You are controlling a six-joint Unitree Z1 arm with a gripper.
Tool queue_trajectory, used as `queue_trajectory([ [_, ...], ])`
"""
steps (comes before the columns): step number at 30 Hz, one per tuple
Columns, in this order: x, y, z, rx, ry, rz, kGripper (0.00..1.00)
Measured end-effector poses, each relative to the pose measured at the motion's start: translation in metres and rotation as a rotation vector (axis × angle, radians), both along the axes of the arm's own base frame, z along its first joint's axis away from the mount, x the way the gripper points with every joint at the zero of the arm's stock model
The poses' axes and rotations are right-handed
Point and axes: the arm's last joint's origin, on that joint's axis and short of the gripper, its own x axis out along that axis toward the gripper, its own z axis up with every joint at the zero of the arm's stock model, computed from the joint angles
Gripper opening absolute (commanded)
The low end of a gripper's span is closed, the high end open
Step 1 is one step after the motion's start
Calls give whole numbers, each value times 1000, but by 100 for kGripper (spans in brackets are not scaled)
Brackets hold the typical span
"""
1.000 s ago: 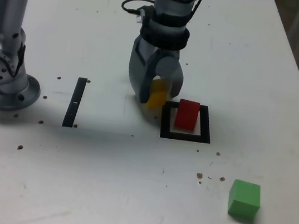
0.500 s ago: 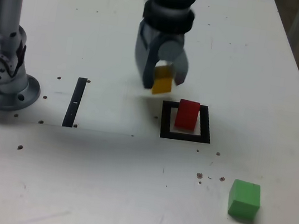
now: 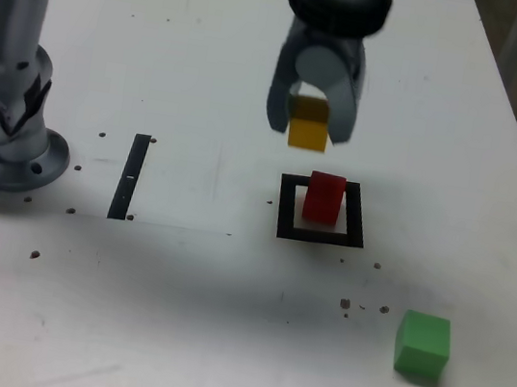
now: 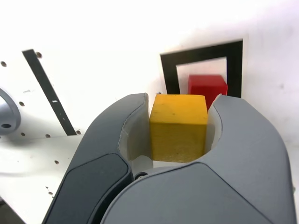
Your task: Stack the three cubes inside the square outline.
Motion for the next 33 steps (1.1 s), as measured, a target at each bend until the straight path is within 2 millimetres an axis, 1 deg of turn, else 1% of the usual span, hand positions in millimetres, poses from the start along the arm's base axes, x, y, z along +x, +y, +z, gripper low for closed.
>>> queue_trajectory([
  [4,8,-10,-5,-3,4,-4,16],
  [7,16,-14,-16,-1,29,-5,16],
  [12,20,-15,-19,0,35,-2,17],
  [17,26,-16,-29,3,52,4,17],
  [20,28,-16,-29,2,50,7,17],
  [26,34,-17,-41,-4,74,9,22],
  [30,35,-17,-43,-6,78,10,25],
  [33,35,-17,-43,-7,76,10,32],
])
